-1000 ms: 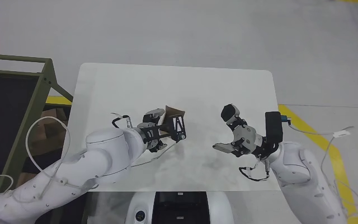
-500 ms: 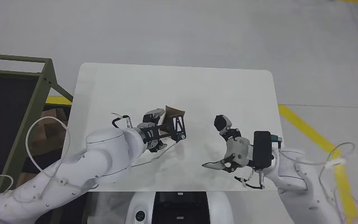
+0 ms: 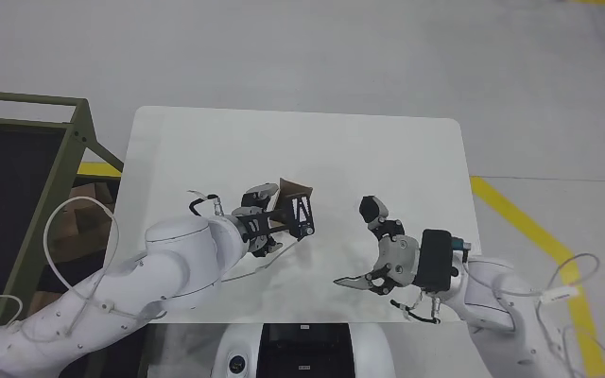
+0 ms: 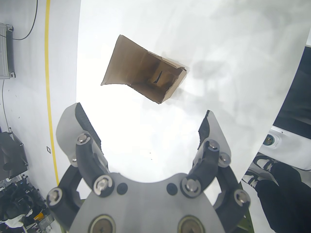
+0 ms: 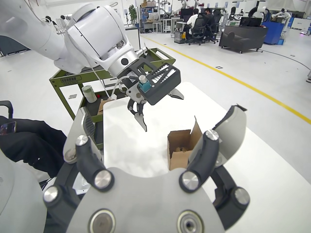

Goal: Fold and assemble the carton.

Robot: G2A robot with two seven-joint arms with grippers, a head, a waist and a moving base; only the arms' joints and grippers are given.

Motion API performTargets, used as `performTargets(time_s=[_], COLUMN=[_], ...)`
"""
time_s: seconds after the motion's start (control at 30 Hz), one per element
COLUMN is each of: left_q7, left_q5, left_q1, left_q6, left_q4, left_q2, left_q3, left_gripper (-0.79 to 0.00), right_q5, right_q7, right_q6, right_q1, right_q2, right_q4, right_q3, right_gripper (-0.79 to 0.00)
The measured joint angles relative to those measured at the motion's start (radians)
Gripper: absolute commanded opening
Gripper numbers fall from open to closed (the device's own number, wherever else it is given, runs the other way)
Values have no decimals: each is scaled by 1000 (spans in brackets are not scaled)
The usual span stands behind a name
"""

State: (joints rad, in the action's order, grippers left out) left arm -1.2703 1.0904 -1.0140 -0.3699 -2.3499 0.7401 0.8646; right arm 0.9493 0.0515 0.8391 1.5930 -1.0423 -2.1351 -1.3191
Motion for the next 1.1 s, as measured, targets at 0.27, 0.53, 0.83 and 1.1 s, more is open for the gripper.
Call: performTargets(time_s=[0.27, 0.53, 0.83, 1.1], left_q7=[0, 0, 0, 0], left_q5=[0, 0, 0, 0], left_q1=[0, 0, 0, 0], left_q6=[0, 0, 0, 0], left_q4=[0, 0, 0, 0], left_q2=[0, 0, 0, 0], left_q3=[0, 0, 0, 0], left_gripper=[0, 0, 0, 0], right_q5=[244, 275, 313, 307], right_q7=[53, 60, 172, 175], right_q6=[163, 127, -15, -62], right_q1=[8, 8, -24, -19], right_q2=[9, 8, -3, -4], right_q4=[-40, -40, -6, -7], right_q3=[44, 64, 149, 148], right_gripper=[0, 0, 0, 0])
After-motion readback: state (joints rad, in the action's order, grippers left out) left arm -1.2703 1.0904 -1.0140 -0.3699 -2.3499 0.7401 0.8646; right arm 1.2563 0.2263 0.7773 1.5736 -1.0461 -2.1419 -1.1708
